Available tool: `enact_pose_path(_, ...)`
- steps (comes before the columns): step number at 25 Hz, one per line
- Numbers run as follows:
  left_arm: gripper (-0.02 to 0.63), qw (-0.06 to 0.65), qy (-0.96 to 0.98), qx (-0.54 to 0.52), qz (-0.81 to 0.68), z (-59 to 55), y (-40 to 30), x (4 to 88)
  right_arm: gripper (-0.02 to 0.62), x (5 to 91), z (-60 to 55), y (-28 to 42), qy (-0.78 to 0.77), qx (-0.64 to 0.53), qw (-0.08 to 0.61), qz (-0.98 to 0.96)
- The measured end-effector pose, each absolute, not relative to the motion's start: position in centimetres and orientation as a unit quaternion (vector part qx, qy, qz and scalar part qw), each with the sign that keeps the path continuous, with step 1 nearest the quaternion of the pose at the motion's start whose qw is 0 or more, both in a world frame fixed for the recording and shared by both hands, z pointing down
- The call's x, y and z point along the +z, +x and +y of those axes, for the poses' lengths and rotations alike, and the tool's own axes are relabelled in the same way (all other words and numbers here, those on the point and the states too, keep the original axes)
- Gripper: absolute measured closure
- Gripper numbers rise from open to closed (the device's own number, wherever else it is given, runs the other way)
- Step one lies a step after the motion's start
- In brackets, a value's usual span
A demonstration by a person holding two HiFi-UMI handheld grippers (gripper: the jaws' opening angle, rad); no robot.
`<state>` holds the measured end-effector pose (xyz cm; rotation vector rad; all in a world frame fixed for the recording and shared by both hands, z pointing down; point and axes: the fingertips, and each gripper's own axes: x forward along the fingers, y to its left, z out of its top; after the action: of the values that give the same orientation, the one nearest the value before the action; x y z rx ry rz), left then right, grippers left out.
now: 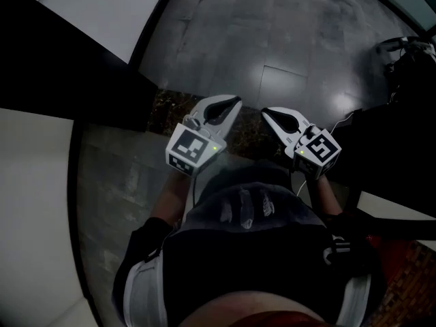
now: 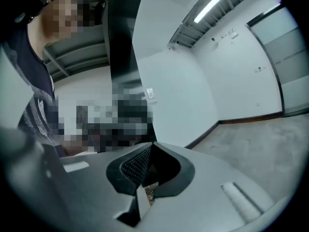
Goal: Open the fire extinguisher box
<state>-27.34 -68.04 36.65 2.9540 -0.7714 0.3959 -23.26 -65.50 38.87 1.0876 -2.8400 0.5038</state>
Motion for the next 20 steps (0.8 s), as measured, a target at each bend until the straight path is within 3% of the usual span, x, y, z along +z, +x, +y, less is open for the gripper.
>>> enact_pose_path(12,0.607,0.064,0.947,0.151,-0.278,-77.4,-15.7,37.0,0.597,40.0,-73.6,-10.1,0.329,0.207,0.017,-0.921)
enact_pose_path(20,0.607,0.049,0.947,0.161,-0.272,-82.1,-12.5,36.7,0.597,40.2,-77.4,-6.6,0.340,0.204,0.015,-0.918)
